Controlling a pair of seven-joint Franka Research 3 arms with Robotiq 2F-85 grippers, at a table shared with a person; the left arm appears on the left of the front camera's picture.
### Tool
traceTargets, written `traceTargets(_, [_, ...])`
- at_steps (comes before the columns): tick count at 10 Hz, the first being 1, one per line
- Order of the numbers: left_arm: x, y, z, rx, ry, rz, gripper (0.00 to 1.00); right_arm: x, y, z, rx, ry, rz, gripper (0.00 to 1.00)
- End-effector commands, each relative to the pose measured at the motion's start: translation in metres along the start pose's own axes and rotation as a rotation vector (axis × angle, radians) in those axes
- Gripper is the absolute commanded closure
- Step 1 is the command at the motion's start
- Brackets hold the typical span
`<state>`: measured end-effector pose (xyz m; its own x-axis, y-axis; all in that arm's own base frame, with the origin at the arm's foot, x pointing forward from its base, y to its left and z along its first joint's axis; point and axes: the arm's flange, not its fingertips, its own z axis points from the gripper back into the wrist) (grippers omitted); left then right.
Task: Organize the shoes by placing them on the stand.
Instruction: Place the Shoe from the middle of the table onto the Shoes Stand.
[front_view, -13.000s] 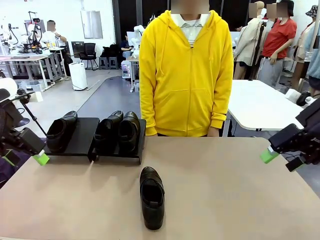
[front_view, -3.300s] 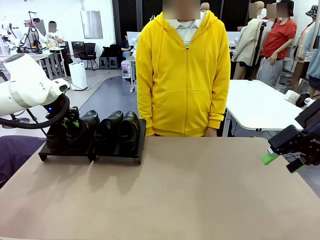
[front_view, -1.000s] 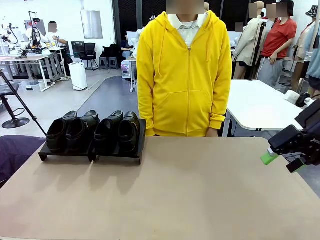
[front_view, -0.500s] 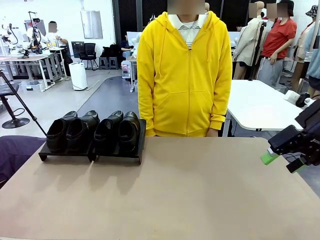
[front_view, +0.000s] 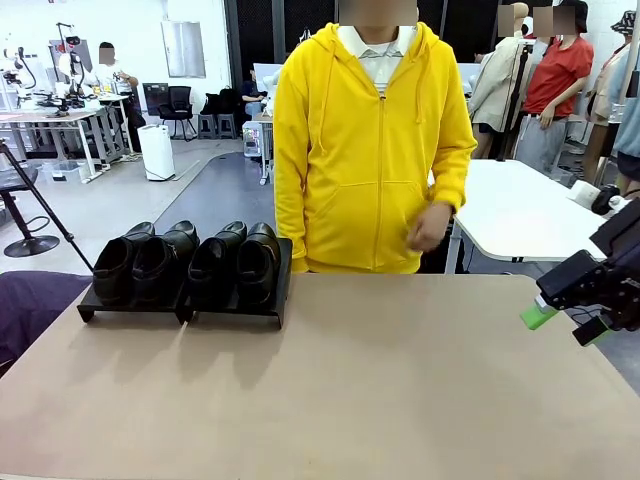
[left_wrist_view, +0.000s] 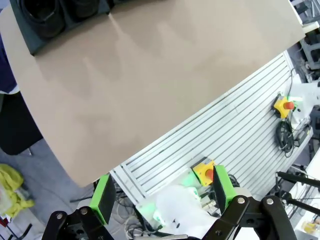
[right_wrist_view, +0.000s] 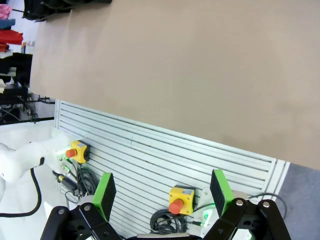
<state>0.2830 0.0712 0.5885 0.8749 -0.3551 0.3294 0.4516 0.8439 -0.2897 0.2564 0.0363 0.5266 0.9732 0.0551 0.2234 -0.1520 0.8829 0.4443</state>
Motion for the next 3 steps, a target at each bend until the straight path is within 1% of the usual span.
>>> traceTargets(1, [-0.0013, 0.0015, -0.0029, -0.007, -0.009, 0.012, 0.0, 0.0009, 0.0025, 0.0013, 0.024, 0.0, -0.013, 0.0])
traceTargets(3, [-0.0013, 0.0015, -0.0029, -0.007, -0.009, 0.012, 0.0, 0.0009, 0.0025, 0.0013, 0.024, 0.0, -0.013, 0.0])
